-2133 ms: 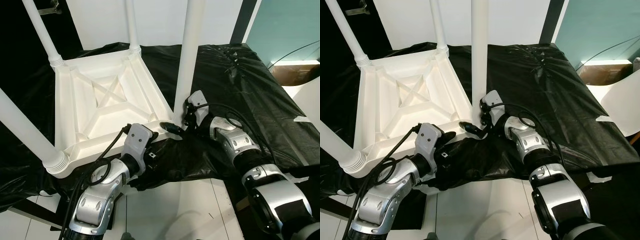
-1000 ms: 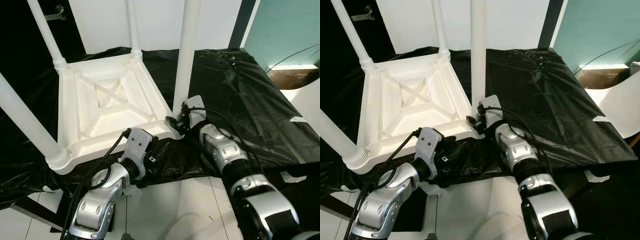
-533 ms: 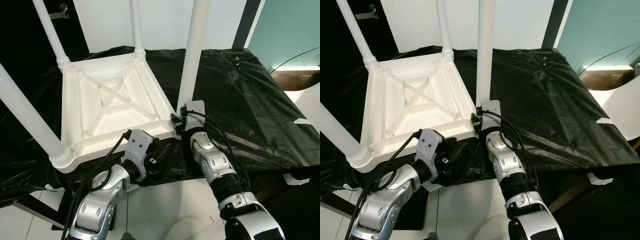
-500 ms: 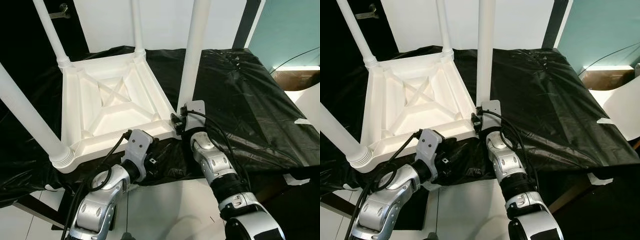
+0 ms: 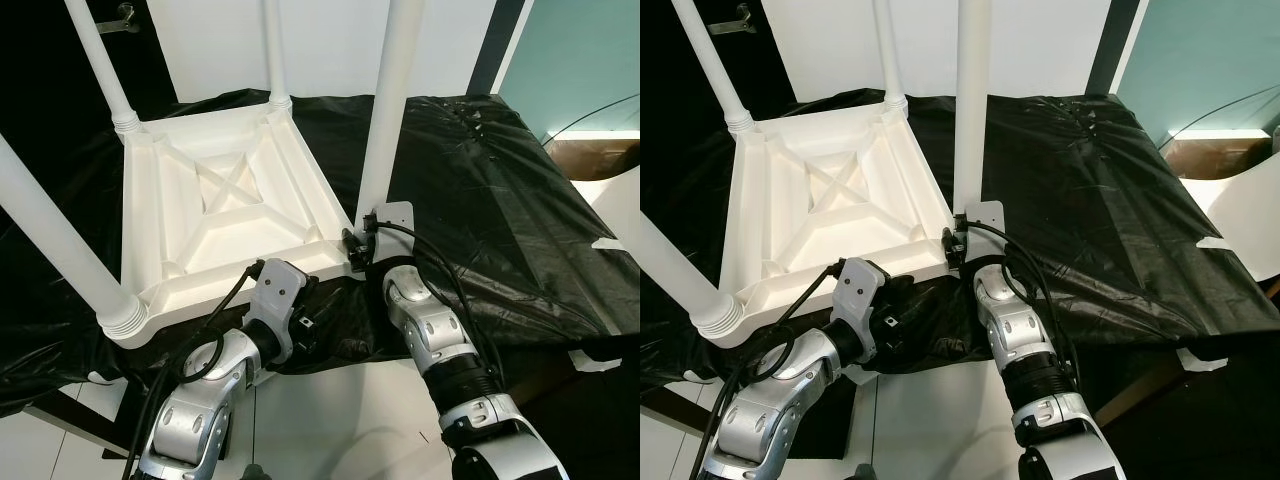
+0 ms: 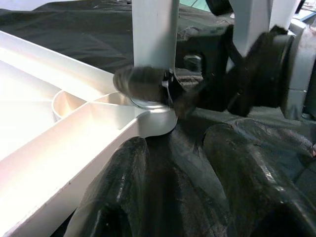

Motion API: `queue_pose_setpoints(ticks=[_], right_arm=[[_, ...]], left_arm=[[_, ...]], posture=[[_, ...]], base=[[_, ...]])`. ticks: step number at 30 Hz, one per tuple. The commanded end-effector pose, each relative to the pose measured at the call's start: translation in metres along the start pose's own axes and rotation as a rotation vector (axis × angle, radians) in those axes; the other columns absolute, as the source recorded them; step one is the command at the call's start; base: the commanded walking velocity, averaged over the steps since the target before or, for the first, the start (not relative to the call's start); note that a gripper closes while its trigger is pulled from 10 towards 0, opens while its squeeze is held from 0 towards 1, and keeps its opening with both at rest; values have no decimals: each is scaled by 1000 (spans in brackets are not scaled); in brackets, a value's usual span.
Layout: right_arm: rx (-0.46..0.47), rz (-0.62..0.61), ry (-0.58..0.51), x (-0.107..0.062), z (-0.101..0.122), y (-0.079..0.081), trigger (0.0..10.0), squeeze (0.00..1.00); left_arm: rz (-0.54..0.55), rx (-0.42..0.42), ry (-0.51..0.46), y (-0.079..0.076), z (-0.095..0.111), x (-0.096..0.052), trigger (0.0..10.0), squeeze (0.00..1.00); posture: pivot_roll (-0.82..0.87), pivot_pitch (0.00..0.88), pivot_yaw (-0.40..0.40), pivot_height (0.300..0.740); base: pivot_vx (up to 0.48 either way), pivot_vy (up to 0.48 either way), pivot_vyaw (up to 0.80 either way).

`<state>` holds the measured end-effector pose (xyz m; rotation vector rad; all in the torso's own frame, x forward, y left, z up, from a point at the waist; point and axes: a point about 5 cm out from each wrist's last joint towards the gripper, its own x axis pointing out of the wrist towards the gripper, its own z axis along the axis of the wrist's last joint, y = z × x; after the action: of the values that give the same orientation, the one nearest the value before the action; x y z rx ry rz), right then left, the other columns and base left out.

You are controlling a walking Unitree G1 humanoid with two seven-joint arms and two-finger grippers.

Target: Building children table

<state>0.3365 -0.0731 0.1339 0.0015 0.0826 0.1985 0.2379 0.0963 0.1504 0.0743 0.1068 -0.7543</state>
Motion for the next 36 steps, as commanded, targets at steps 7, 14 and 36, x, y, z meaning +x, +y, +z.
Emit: queue_pose_setpoints(ticks=[7, 14, 36], right_arm=[[-5, 128, -45, -5, 4, -19, 10000, 1000], [-13, 245, -64, -2, 10, -28, 10000, 0], [-260, 737, 60, 25, 11, -17, 0, 0]], left_arm=[[42, 4, -5, 4, 3, -1, 10000, 0], [39, 6, -4, 4, 3, -2, 10000, 0], [48, 28, -18, 10, 9, 2, 10000, 0]], posture=[[73, 33, -48, 740], [66, 34, -39, 740], [87, 4, -42, 740]], base=[[0, 0, 0], [0, 0, 0], [0, 0, 0]])
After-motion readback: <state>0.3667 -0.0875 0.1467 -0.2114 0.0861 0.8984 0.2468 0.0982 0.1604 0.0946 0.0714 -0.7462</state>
